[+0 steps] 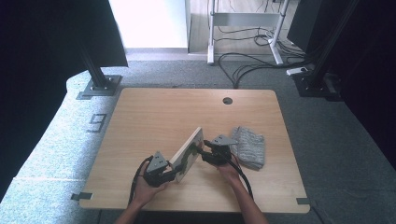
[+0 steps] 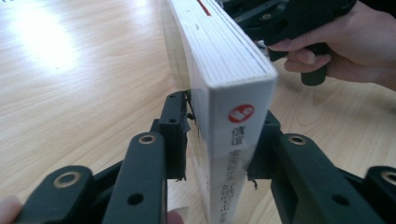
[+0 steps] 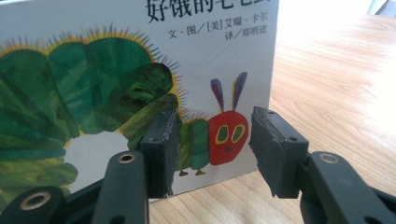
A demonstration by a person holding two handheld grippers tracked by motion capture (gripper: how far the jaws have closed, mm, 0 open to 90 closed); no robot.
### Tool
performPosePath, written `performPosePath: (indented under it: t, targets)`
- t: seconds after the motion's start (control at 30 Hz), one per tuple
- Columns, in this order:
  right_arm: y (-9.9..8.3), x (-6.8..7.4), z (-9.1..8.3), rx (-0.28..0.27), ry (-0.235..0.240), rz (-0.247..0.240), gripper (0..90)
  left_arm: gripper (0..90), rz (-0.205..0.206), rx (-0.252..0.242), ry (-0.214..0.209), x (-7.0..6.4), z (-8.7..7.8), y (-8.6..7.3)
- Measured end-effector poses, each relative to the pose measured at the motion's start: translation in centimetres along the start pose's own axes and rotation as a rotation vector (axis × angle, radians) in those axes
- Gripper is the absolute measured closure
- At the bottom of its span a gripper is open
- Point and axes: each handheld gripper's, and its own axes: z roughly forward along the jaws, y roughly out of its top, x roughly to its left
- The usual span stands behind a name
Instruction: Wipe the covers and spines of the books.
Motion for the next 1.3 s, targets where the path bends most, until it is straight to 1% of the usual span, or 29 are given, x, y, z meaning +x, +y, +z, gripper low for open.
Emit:
performPosePath:
  t: [0.07, 0.13, 0.23, 0.37, 0.53, 0.7, 0.8, 0.97, 1.03, 1.1, 1.17, 1.3]
  targets:
    - [0.0, 0.0, 0.0, 0.005, -0.002, 0.005, 49.4, 63.2, 0.004, 0.002, -0.009, -0.1, 0.1, 0.0]
    - [0.0, 0.0, -0.1, 0.01, -0.003, 0.012, 49.3, 62.7, 0.002, 0.001, -0.014, -0.2, 0.2, 0.0]
    - [0.0, -0.1, -0.2, 0.016, -0.002, 0.014, 48.8, 62.0, -0.009, -0.002, -0.034, -0.1, 0.2, 0.0]
    - [0.0, -0.2, -0.2, 0.018, -0.001, 0.025, 48.1, 59.9, -0.007, -0.007, -0.049, -0.3, 0.3, 0.1]
    - [0.2, -0.2, -0.6, 0.014, 0.006, 0.034, 47.9, 57.7, 0.013, -0.013, -0.045, -0.9, 0.6, 0.2]
    - [0.5, -0.2, -1.0, 0.005, 0.013, 0.056, 45.6, 56.9, 0.009, -0.017, -0.052, -0.9, 0.7, 0.2]
    - [0.7, -0.1, -1.1, 0.011, 0.014, 0.07, 43.7, 56.6, -0.001, -0.021, -0.059, -0.8, 0.7, 0.1]
    - [1.7, 0.5, -1.8, 0.005, 0.044, 0.097, 38.9, 56.5, -0.009, -0.027, -0.06, -0.7, 0.6, 0.1]
    - [2.1, 0.8, -2.0, 0.012, 0.055, 0.11, 38.0, 56.5, -0.012, -0.028, -0.058, -0.7, 0.6, 0.1]
    - [2.4, 1.2, -2.1, 0.02, 0.048, 0.114, 36.9, 56.6, -0.016, -0.029, -0.054, -0.7, 0.6, 0.1]
    - [2.9, 1.5, -2.3, 0.023, 0.039, 0.129, 36.3, 56.7, -0.02, -0.031, -0.053, -0.7, 0.6, 0.1]
    - [3.7, 1.5, -2.5, 0.018, 0.03, 0.164, 36.0, 56.7, -0.022, -0.034, -0.051, -0.7, 0.6, 0.1]
